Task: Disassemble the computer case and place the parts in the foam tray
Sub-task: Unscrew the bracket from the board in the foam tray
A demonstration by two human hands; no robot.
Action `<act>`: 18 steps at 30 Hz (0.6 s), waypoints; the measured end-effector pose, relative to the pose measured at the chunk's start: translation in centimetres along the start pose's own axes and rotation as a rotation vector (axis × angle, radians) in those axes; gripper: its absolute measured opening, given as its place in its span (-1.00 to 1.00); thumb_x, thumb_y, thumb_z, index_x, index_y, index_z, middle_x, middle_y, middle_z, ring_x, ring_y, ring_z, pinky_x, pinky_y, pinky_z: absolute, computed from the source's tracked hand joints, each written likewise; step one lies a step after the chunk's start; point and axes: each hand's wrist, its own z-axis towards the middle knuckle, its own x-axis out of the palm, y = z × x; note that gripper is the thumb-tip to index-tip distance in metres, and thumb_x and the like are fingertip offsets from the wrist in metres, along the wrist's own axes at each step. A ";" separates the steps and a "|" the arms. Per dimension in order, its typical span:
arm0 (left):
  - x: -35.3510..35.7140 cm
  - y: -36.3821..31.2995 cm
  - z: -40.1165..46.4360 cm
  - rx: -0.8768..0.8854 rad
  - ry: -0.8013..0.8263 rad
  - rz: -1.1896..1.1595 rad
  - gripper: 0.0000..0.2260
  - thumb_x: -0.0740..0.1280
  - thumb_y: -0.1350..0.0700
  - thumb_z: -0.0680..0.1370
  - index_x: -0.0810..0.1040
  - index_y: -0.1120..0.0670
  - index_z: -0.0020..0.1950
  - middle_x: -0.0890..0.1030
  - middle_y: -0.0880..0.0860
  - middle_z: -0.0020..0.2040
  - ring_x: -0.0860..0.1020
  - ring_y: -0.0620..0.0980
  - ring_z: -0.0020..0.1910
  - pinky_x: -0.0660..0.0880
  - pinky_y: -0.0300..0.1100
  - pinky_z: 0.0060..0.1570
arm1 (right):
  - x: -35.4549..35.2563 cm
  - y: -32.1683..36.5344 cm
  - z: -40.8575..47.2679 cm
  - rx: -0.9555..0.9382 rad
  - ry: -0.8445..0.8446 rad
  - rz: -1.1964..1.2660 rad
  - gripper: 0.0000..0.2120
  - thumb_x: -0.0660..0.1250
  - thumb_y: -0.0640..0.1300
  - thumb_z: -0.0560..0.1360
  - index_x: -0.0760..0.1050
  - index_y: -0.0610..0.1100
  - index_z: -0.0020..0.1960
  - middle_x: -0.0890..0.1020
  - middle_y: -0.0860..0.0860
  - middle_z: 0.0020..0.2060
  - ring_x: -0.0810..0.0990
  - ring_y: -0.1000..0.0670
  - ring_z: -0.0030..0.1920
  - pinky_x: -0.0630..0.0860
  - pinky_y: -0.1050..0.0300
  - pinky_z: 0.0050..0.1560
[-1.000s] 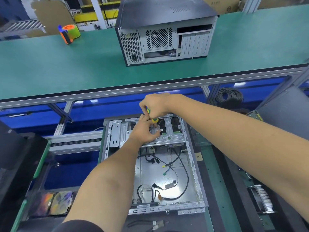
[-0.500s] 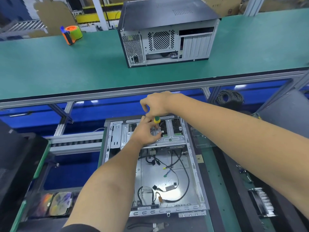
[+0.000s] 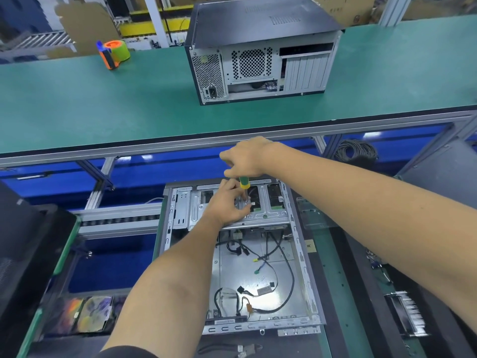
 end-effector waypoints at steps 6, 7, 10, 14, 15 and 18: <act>0.1 0.1 0.1 0.015 -0.017 -0.025 -0.86 0.50 0.06 0.50 0.68 0.13 -0.07 0.49 -0.07 0.08 0.40 0.06 0.21 0.45 -0.08 0.19 | -0.2 0.1 0.0 -0.064 0.042 0.040 -0.90 0.22 -0.07 0.57 0.48 -0.05 -0.03 0.55 0.01 -0.14 0.48 -0.06 -0.11 0.25 0.09 -0.29; 0.1 0.1 0.1 0.003 -0.011 -0.036 -0.86 0.50 0.06 0.50 0.69 0.12 -0.06 0.53 -0.03 0.13 0.41 0.07 0.25 0.45 -0.08 0.20 | 0.0 0.2 -0.1 -0.095 0.042 0.134 -0.90 0.25 -0.16 0.51 0.55 -0.07 -0.05 0.59 -0.02 -0.07 0.48 -0.02 -0.15 0.24 0.12 -0.32; 0.2 0.3 0.2 -0.033 0.016 -0.066 -0.87 0.49 0.05 0.51 0.69 0.10 -0.04 0.59 0.05 0.13 0.46 0.08 0.27 0.49 -0.11 0.11 | 0.4 0.5 -0.5 -0.132 0.049 0.228 -0.85 0.30 -0.22 0.46 0.60 -0.11 -0.01 0.59 -0.05 0.02 0.42 0.09 -0.27 0.23 0.16 -0.37; 0.2 0.1 0.0 -0.025 -0.010 -0.078 -0.89 0.50 0.07 0.49 0.68 0.08 -0.06 0.54 -0.04 0.09 0.43 0.05 0.23 0.48 -0.10 0.10 | 0.2 1.0 0.2 0.019 0.010 -0.025 -0.77 0.19 0.13 0.60 0.36 -0.04 0.01 0.45 0.03 -0.21 0.47 -0.08 -0.12 0.30 0.02 -0.20; 0.2 0.1 0.0 0.005 -0.025 -0.074 -0.89 0.51 0.09 0.48 0.67 0.09 -0.08 0.53 -0.04 0.10 0.41 0.06 0.24 0.46 -0.10 0.14 | 0.0 0.9 0.3 0.041 -0.005 -0.068 -0.77 0.13 0.13 0.63 0.33 -0.04 0.00 0.40 0.03 -0.25 0.45 -0.11 -0.11 0.29 0.01 -0.18; 0.2 0.0 0.0 0.018 -0.034 -0.051 -0.87 0.53 0.08 0.46 0.68 0.10 -0.07 0.51 -0.06 0.11 0.40 0.07 0.24 0.45 -0.08 0.18 | -0.1 0.5 0.4 -0.023 0.046 0.017 -0.87 0.19 -0.01 0.61 0.39 -0.05 -0.06 0.48 0.02 -0.20 0.44 -0.10 -0.13 0.24 0.05 -0.27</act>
